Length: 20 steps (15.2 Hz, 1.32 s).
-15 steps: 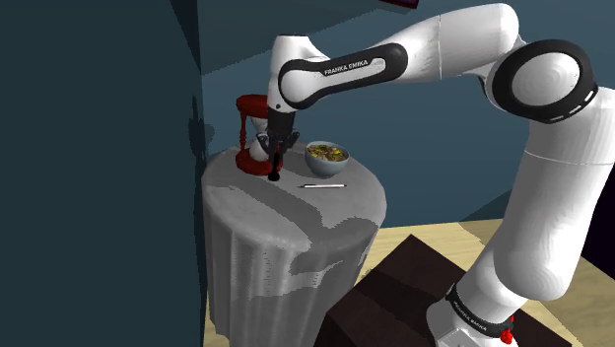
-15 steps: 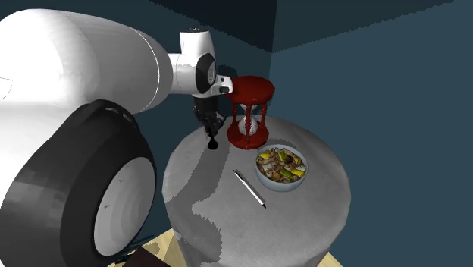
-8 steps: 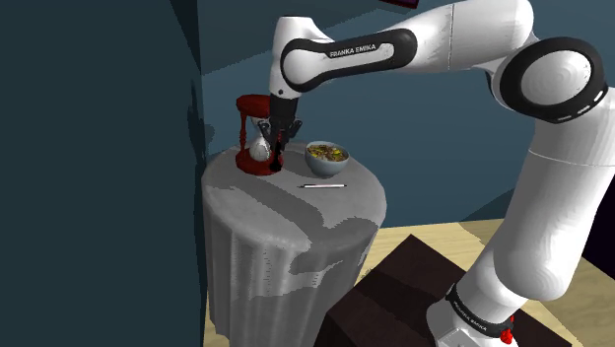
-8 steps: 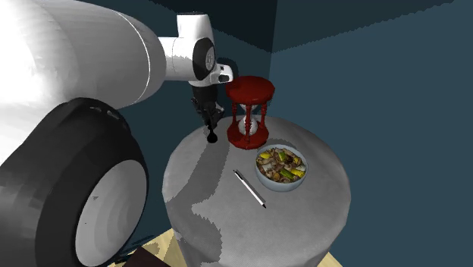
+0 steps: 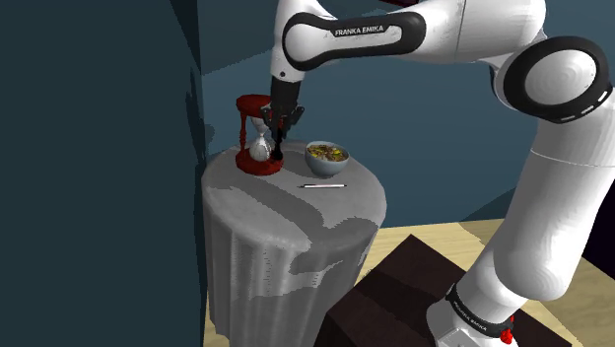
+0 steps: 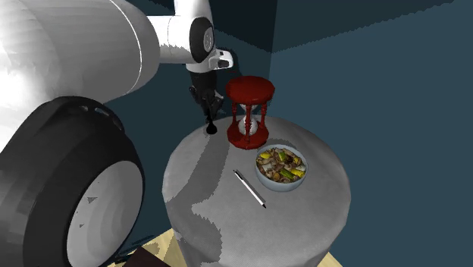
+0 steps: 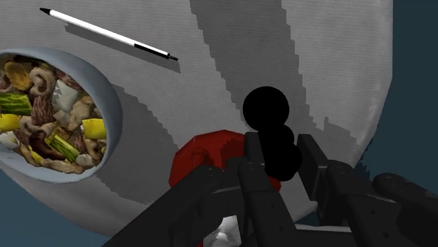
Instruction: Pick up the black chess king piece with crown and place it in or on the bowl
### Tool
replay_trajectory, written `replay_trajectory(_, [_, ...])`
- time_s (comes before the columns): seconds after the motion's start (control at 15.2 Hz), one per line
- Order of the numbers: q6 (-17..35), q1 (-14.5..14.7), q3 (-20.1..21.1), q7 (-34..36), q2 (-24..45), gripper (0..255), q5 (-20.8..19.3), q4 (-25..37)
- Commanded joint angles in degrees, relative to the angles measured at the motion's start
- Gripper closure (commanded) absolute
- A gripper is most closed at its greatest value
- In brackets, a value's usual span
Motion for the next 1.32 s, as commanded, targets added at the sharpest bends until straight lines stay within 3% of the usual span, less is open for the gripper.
replay_trajectory(0.0, [-1.5, 0.1, 0.1, 0.0, -0.1, 255, 0.0, 1.4])
replay_trajectory(0.33, [-4.7, 0.2, 0.1, -0.2, 0.0, 255, 0.1, 4.7])
replay_trajectory(1.25, [-6.0, -10.9, -6.7, -18.5, -3.7, 255, 3.1, 3.1])
